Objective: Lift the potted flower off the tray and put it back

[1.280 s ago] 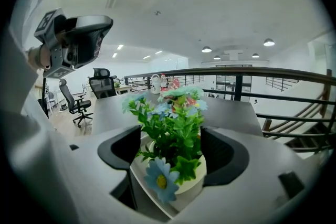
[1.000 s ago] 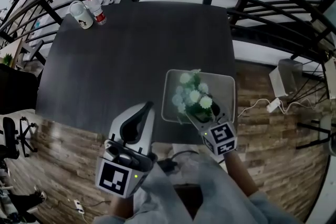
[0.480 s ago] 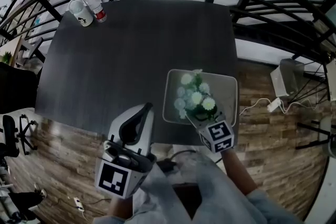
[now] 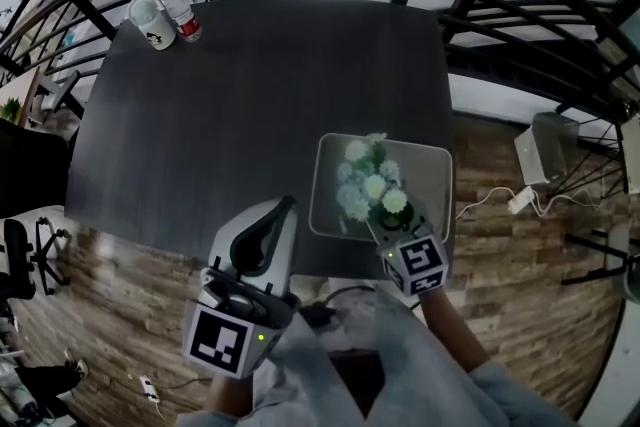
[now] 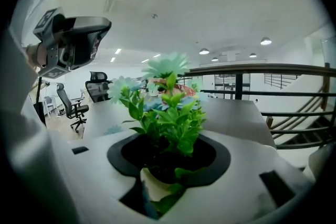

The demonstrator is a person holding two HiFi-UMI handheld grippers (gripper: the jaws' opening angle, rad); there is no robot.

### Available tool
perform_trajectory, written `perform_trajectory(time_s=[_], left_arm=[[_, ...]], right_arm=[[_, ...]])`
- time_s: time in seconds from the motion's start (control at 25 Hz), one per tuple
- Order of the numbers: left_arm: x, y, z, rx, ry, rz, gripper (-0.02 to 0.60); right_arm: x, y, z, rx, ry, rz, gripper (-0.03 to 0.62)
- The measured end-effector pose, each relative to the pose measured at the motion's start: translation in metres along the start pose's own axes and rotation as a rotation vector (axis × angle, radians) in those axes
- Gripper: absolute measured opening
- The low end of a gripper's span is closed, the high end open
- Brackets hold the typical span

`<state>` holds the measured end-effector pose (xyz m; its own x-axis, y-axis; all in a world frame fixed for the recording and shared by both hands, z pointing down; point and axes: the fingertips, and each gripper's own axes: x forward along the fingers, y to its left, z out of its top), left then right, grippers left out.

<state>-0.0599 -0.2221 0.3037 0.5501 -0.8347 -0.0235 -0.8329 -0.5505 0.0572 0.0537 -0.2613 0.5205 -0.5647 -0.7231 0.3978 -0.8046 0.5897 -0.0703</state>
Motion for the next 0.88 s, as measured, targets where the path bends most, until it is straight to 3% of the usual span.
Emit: perform_trajectory(time_s=[0.32, 0.88], left_arm=[[0.002, -0.002, -0.002, -0.003, 0.000, -0.002, -0.002], [0.005, -0.005, 0.005, 0.006, -0.019, -0.017, -0.002]], right_arm=[[-0.004, -0.011, 0.001, 0.040, -0.044, -0.050, 0.106], [-0.019, -0.018, 0.018, 0.053, -0.081, -0.074, 0.089]])
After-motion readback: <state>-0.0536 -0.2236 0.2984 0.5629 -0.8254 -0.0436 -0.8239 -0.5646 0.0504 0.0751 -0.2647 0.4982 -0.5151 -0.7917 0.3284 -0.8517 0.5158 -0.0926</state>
